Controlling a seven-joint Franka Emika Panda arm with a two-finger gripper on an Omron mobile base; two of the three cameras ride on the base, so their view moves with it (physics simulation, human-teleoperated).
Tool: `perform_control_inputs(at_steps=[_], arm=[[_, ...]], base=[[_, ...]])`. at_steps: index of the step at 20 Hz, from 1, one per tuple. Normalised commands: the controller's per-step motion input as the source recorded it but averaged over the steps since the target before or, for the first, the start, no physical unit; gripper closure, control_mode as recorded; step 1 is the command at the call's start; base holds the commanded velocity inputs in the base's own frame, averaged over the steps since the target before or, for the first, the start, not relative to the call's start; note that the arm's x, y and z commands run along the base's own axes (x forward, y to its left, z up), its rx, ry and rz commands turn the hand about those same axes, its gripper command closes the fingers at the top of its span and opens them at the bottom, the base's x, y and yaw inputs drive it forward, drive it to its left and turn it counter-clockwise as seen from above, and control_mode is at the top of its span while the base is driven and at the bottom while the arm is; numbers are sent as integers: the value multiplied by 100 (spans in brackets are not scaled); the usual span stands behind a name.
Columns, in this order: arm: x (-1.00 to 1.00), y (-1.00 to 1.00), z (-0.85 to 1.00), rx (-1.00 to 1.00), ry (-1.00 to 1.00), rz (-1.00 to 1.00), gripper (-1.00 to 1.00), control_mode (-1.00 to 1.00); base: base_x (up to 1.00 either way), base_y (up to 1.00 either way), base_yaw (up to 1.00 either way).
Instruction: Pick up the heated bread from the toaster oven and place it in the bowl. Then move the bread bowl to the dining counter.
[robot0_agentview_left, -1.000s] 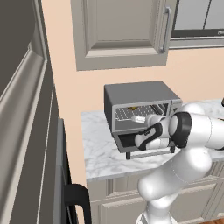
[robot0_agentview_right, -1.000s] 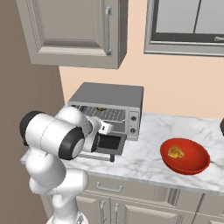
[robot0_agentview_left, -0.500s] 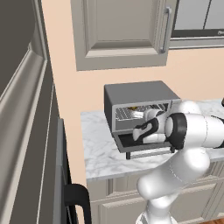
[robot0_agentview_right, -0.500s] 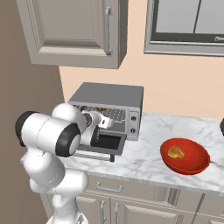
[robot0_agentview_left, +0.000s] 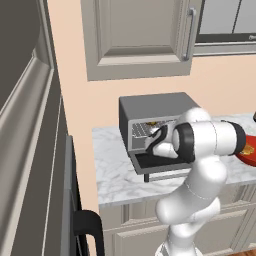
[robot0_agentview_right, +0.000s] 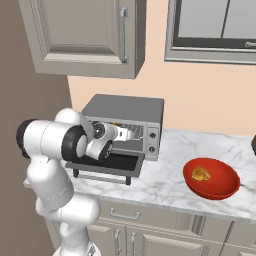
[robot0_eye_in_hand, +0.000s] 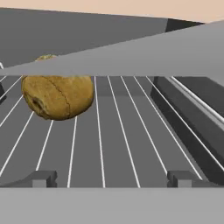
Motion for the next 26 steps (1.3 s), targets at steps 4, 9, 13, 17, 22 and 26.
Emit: perform_control_inputs(at_steps=[4,9,13,17,22,26], arm=[[8,0,-32,-11,2,0,-100,-100],[1,0,-32,-10,4,-1,-100,-100],[-21,-5,-24,-7,13,-1,-100,-100],[-49,-18,-31,-8,14,-1,-100,-100],[-66,-30,-40,-8,13,0,-100,-100],[-83,-42,-44,-5,12,0,-100,-100]], base=[[0,0,0],[0,0,0],[0,0,0],[0,0,0],[0,0,0],[0,0,0]])
